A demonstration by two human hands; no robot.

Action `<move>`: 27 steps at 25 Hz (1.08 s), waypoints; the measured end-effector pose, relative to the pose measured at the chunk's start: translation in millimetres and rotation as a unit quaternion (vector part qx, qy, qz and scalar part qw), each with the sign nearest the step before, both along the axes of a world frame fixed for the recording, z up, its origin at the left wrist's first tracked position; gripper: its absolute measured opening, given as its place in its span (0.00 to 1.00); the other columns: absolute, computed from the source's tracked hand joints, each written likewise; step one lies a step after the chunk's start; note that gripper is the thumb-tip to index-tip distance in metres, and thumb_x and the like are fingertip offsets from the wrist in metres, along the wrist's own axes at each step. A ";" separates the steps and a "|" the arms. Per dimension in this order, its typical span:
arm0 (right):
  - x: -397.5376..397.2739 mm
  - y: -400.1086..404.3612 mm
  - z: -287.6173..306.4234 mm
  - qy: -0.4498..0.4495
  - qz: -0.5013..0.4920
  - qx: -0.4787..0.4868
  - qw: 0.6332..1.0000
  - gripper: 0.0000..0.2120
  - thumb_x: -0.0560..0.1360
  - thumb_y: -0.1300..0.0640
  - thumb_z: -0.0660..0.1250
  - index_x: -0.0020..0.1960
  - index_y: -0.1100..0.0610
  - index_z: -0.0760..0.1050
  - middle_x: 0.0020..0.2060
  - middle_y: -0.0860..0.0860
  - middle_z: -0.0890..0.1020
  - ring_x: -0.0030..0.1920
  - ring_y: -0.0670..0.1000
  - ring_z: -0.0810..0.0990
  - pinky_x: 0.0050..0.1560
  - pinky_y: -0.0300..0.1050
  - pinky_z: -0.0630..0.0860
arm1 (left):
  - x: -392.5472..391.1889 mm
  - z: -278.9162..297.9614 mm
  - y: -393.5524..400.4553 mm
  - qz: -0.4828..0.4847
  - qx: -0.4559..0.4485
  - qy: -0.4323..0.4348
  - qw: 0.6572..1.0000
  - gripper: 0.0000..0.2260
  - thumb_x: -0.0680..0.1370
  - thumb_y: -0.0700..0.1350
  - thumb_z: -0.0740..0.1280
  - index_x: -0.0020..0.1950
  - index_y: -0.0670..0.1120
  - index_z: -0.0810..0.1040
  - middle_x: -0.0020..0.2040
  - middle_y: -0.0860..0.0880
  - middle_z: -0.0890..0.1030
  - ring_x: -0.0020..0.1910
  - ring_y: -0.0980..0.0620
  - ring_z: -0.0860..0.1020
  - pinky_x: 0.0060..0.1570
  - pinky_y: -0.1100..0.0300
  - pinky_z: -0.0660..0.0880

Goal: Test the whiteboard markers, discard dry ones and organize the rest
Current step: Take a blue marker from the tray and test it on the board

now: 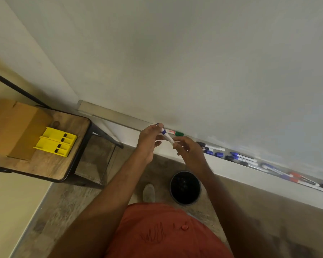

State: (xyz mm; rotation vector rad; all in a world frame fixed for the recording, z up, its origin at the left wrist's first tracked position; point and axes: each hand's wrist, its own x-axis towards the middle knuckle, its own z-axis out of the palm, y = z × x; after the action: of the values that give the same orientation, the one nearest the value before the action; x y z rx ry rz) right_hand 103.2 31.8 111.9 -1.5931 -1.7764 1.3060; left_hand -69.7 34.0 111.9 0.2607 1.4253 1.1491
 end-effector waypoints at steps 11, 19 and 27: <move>8.2 -53.6 100.3 0.332 -0.145 0.144 0.921 0.08 0.79 0.61 0.69 0.58 0.59 0.77 0.51 0.58 0.84 0.47 0.60 0.83 0.44 0.49 0.80 | 64.2 114.8 -37.7 -0.062 0.165 -0.186 0.967 0.09 0.80 0.50 0.68 0.46 0.47 0.83 0.44 0.47 0.81 0.46 0.47 0.78 0.52 0.50 0.73; 66.1 -96.8 135.1 0.349 -0.162 0.207 0.900 0.04 0.79 0.70 0.66 0.54 0.67 0.76 0.58 0.56 0.84 0.60 0.55 0.84 0.59 0.55 0.82 | 154.3 173.9 -82.3 -0.077 0.165 -0.193 0.964 0.20 0.84 0.58 0.59 0.41 0.46 0.78 0.58 0.38 0.84 0.62 0.40 0.82 0.68 0.45 0.73; 120.1 -144.4 151.1 0.238 -0.139 0.229 0.934 0.07 0.81 0.53 0.69 0.57 0.49 0.74 0.49 0.27 0.81 0.49 0.34 0.83 0.48 0.26 0.75 | 224.3 195.3 -118.8 0.019 0.101 -0.162 0.982 0.19 0.84 0.54 0.62 0.35 0.47 0.68 0.30 0.46 0.82 0.30 0.51 0.80 0.48 0.54 0.83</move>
State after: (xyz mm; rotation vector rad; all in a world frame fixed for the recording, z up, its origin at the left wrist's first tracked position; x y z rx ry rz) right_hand 223.2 -112.6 263.0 -1.1007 -1.3630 0.9486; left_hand 154.6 -84.8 307.2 0.1783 1.0343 1.3043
